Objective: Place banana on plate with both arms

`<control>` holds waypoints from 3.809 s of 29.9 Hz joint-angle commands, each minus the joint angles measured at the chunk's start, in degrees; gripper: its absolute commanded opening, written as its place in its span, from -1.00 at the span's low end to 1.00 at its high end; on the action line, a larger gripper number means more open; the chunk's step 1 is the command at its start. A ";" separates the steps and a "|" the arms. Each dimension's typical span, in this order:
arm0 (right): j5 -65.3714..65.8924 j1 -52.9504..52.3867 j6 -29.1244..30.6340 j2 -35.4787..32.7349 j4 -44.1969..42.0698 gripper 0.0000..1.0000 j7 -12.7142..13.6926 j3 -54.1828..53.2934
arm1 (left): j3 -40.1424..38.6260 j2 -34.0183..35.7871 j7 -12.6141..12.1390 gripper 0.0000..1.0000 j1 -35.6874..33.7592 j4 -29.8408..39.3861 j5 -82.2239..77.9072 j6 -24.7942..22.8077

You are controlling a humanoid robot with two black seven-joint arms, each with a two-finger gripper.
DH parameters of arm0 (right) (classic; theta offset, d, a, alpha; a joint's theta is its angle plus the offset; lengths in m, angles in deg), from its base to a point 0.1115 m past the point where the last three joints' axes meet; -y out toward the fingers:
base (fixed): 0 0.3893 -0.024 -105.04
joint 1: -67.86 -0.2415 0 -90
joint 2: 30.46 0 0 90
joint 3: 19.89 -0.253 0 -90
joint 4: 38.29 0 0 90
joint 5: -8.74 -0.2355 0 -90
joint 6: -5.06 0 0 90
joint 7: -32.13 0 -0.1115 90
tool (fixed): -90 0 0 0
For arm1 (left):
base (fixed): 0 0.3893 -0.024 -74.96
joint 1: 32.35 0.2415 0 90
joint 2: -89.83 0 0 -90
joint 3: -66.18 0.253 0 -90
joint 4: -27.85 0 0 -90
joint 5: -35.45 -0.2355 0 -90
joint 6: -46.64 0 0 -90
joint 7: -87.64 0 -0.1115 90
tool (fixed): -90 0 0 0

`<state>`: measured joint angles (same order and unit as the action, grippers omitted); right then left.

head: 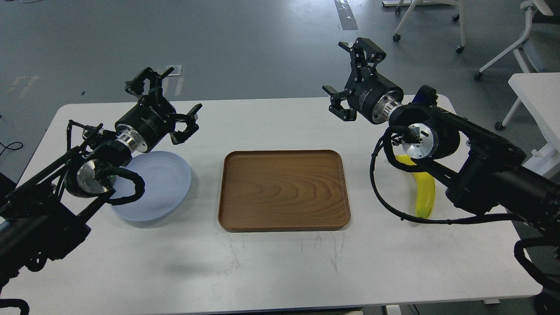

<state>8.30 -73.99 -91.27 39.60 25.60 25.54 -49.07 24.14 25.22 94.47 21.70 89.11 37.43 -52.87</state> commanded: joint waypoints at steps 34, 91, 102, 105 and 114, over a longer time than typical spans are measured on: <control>0.00 0.96 0.17 -5.19 -0.70 1.00 -0.08 -0.18 | 24.00 16.01 0.02 0.95 -0.34 3.52 -85.21 23.39; 0.00 1.23 -0.18 -5.37 -0.88 1.00 -0.17 -0.18 | 33.16 16.89 5.03 0.04 7.48 -9.75 -77.56 27.36; 0.00 1.58 -0.26 -5.46 -0.88 1.00 -0.17 -0.18 | 33.25 16.63 5.12 -0.62 7.48 -10.72 -77.56 27.00; 0.00 1.67 -0.26 -5.46 -0.88 1.00 -0.26 -0.18 | 33.25 16.63 6.61 -1.00 7.57 -10.72 -77.65 27.27; 0.00 1.93 -0.35 -5.46 -0.88 1.00 -0.44 -0.53 | 33.16 16.89 8.63 -1.00 6.60 -11.42 -77.65 27.53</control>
<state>8.30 -72.08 -91.53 34.14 24.72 25.11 -49.48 57.40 42.00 102.03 28.58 77.72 -40.26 -25.38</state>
